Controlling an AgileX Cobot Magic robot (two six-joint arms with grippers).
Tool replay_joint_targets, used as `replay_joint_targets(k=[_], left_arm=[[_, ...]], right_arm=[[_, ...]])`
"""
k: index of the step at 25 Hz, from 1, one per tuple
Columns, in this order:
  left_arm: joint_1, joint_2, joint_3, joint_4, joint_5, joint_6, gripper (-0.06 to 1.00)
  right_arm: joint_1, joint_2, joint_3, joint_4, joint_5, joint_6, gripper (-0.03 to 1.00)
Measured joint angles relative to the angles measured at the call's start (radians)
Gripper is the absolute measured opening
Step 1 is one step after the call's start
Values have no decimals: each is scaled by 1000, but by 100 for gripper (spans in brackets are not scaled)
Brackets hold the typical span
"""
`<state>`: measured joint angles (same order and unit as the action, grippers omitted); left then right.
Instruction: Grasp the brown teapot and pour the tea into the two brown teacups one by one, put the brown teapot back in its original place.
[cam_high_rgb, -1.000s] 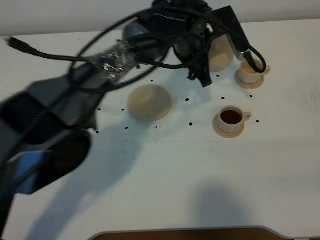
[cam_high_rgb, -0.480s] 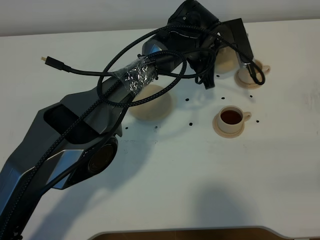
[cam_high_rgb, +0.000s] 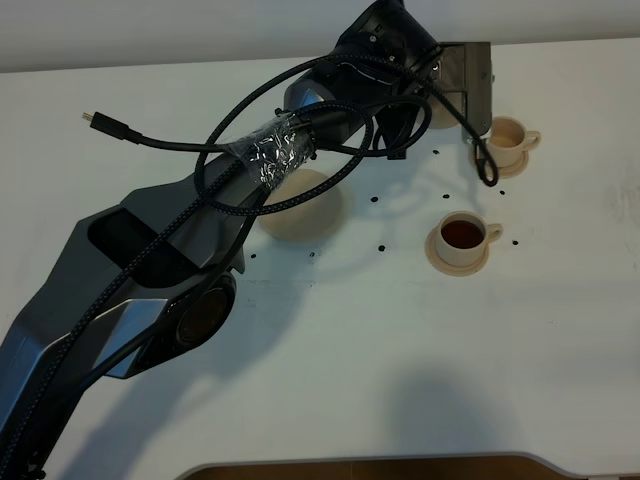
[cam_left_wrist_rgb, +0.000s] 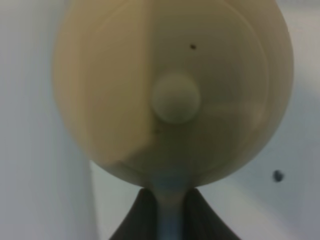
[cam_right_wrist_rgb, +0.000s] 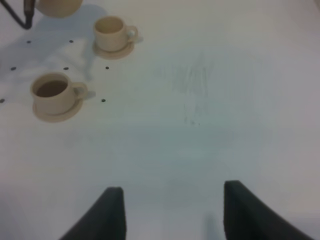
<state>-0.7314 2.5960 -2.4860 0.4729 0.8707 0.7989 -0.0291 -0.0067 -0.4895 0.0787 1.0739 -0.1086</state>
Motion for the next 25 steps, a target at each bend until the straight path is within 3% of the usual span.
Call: replay_joint_targets(k=[5, 10, 25], left_arm=[[0, 20, -1, 83, -45, 105, 13], [0, 29, -1, 95, -106, 171, 13], [-20, 96, -1, 221, -220, 203, 13]], right_arm=[[0, 0, 0, 0, 0, 0, 44], [0, 0, 0, 0, 0, 0, 44], [0, 0, 0, 0, 0, 0, 44]])
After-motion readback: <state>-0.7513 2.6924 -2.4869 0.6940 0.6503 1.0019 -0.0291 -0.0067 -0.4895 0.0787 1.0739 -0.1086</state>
